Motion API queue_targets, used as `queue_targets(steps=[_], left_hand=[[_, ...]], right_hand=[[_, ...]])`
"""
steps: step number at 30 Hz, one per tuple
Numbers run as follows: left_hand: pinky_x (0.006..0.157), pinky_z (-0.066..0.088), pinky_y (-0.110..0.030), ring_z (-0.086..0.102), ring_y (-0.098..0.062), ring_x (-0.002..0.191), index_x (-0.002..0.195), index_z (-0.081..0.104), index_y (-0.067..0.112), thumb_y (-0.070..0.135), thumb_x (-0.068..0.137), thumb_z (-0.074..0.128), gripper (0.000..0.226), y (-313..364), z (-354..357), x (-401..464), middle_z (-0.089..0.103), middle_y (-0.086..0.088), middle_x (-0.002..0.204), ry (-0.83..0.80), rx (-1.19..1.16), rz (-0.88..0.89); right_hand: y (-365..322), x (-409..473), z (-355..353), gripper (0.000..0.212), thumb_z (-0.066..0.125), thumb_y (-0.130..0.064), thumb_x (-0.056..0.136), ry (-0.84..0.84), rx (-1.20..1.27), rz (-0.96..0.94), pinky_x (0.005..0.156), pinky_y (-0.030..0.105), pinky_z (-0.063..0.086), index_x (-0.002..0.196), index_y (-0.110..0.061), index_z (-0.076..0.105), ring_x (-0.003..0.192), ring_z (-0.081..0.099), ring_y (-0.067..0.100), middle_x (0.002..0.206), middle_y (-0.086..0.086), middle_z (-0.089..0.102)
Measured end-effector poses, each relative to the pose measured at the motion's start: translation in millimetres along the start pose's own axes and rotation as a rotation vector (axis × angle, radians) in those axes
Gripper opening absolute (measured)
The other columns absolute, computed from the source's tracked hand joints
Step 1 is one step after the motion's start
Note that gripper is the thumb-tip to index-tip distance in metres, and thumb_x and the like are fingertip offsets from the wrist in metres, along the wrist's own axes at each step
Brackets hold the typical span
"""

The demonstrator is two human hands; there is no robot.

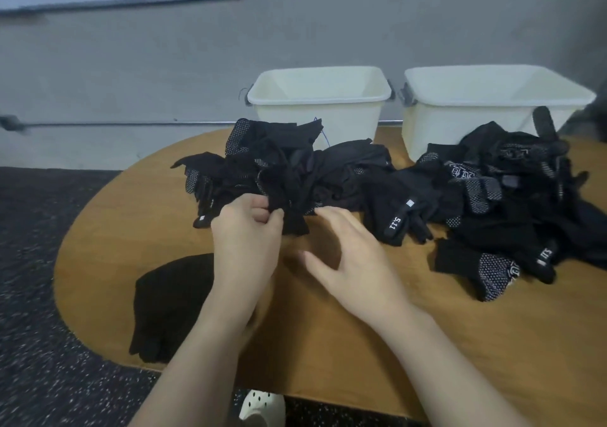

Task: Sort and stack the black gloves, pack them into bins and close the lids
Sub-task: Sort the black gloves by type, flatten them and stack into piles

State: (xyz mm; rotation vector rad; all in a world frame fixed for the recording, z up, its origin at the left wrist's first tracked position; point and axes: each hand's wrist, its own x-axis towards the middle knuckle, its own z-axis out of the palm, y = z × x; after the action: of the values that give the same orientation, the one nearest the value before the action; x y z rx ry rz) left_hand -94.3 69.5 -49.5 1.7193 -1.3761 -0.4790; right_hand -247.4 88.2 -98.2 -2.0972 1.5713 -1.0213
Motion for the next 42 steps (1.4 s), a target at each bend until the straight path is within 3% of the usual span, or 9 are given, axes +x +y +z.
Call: queue_targets(steps=[4,14,17,21,25,28,31,38,42], left_hand=[[0.088,0.062,-0.039,0.075,-0.014,0.089,0.121,0.070,0.012,0.023,0.093,0.076,0.031,3,3,-19,0.076,0.001,0.097,-0.053,-0.238,-0.014],[0.073,0.056,-0.022,0.072,-0.008,0.075,0.108,0.065,0.013,0.013,0.095,0.071,0.015,13,-7,-59,0.072,0.001,0.075,-0.174,-0.526,0.133],[0.087,0.057,-0.034,0.069,-0.015,0.092,0.121,0.059,0.014,0.012,0.101,0.061,0.021,10,-11,-64,0.068,0.003,0.092,-0.222,-0.504,0.342],[0.113,0.037,-0.025,0.049,-0.014,0.133,0.137,0.058,0.023,0.023,0.093,0.064,0.044,10,-16,-64,0.055,0.008,0.136,-0.452,-0.288,0.567],[0.097,0.050,-0.030,0.065,-0.002,0.103,0.106,0.069,0.021,0.035,0.095,0.073,0.018,12,-18,-67,0.072,0.017,0.102,-0.684,-0.414,0.421],[0.087,0.054,-0.051,0.064,-0.035,0.087,0.088,0.063,0.006,0.038,0.092,0.069,0.033,14,-17,-67,0.065,-0.023,0.088,-0.724,-0.487,0.420],[0.083,0.053,-0.039,0.059,-0.027,0.078,0.082,0.058,0.002,0.026,0.098,0.067,0.030,20,-20,-70,0.054,-0.039,0.083,-0.779,-0.575,0.342],[0.088,0.061,-0.051,0.077,-0.025,0.084,0.095,0.070,0.006,0.019,0.101,0.064,0.015,6,2,-68,0.079,-0.008,0.088,-0.720,-0.412,0.065],[0.082,0.063,-0.044,0.076,-0.013,0.077,0.093,0.072,0.008,0.020,0.100,0.066,0.014,-5,21,-56,0.079,0.002,0.083,-0.582,-0.283,-0.003]], right_hand=[[-2,-7,-1,0.063,0.073,-0.042,0.091,0.003,-0.002,0.000,0.113,0.030,0.041,0.146,-0.021,0.051,0.135,0.048,0.007,0.145,-0.014,0.051],[3,-33,-33,0.022,0.066,0.005,0.093,0.285,0.184,-0.128,0.092,0.023,0.051,0.106,-0.010,0.075,0.107,0.066,0.008,0.111,-0.007,0.070],[-4,-47,-55,0.021,0.064,-0.003,0.099,0.245,0.371,-0.037,0.077,0.019,0.049,0.100,-0.020,0.076,0.088,0.065,0.003,0.091,-0.008,0.072],[-8,-59,-76,0.016,0.061,-0.026,0.101,0.230,0.512,0.019,0.084,0.052,0.053,0.106,-0.023,0.076,0.092,0.065,0.041,0.094,0.015,0.073],[-13,-69,-91,0.057,0.067,-0.050,0.093,0.219,0.604,0.102,0.077,0.066,0.049,0.103,0.005,0.062,0.078,0.059,0.051,0.094,0.047,0.053],[-23,-75,-100,0.029,0.066,-0.036,0.096,0.188,0.716,0.131,0.079,0.062,0.049,0.107,-0.010,0.073,0.087,0.055,0.033,0.100,0.052,0.049],[-29,-81,-104,0.018,0.064,-0.026,0.099,0.156,0.830,0.190,0.083,0.060,0.051,0.106,-0.015,0.077,0.091,0.061,0.034,0.105,0.040,0.065],[6,-72,-80,0.050,0.063,-0.037,0.099,0.164,0.408,0.303,0.062,0.045,0.038,0.078,0.006,0.048,0.064,0.043,0.023,0.073,0.034,0.049],[26,-49,-64,0.033,0.064,-0.034,0.099,0.126,0.269,0.390,0.074,0.043,0.051,0.077,-0.010,0.064,0.073,0.064,0.031,0.078,0.015,0.071]])
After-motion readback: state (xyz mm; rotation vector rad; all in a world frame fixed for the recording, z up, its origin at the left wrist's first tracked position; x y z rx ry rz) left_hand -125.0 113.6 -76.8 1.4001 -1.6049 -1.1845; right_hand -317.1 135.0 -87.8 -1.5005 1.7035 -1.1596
